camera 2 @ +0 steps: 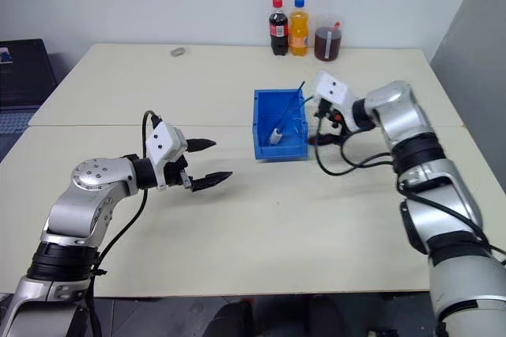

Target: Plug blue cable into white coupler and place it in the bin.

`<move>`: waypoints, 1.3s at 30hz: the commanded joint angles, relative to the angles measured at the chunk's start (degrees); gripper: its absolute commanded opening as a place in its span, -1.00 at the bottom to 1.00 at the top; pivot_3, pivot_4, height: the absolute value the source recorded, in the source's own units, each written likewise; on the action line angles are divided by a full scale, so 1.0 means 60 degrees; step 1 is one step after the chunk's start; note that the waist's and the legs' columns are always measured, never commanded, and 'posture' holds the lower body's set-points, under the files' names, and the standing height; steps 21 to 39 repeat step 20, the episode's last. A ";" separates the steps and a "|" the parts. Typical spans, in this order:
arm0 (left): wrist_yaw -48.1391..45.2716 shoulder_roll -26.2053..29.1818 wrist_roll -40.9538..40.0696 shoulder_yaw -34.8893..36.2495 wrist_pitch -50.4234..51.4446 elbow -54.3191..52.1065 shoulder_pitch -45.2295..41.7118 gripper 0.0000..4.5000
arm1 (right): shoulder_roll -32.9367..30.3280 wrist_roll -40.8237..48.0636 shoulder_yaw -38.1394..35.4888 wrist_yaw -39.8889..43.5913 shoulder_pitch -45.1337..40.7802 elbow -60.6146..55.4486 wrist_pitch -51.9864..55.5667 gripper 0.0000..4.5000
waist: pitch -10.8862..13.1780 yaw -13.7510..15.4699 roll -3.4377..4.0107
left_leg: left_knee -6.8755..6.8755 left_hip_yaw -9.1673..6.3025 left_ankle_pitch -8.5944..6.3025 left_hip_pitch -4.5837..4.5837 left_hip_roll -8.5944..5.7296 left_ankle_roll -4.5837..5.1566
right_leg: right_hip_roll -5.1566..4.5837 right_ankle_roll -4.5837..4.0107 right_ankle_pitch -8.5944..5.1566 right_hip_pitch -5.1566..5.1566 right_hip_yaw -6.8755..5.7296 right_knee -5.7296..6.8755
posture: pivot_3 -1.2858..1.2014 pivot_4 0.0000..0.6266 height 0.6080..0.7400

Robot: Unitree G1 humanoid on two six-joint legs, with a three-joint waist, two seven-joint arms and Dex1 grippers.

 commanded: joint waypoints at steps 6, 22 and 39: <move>0.0886 0.0102 0.0114 0.0599 0.0008 0.0407 -0.0250 1.00 | -0.1241 0.1071 -0.1232 0.1118 0.1510 -0.2454 0.1226 0.99 | 0.0000 -0.0084 0.0000 | 0.0009 -0.0003 0.0000 0.0000 0.0004 0.0000 | 0.0002 0.0000 0.0000 -0.0001 0.0001 0.0016 | 0.03 -0.52 1.00; 0.1362 0.0314 -0.0431 0.1512 0.0726 -0.0133 0.0383 1.00 | -0.1258 0.4920 -0.5340 -0.1530 0.5749 -0.8830 0.5795 0.99 | 0.0002 0.0101 -0.0004 | 0.0156 -0.0005 0.0000 -0.0005 0.0001 0.0002 | 0.0006 0.0032 0.0013 0.0010 0.0001 0.0141 | 0.03 -0.52 1.00; 0.1362 0.0314 -0.0431 0.1512 0.0726 -0.0133 0.0383 1.00 | -0.1258 0.4920 -0.5340 -0.1530 0.5749 -0.8830 0.5795 0.99 | 0.0002 0.0101 -0.0004 | 0.0156 -0.0005 0.0000 -0.0005 0.0001 0.0002 | 0.0006 0.0032 0.0013 0.0010 0.0001 0.0141 | 0.03 -0.52 1.00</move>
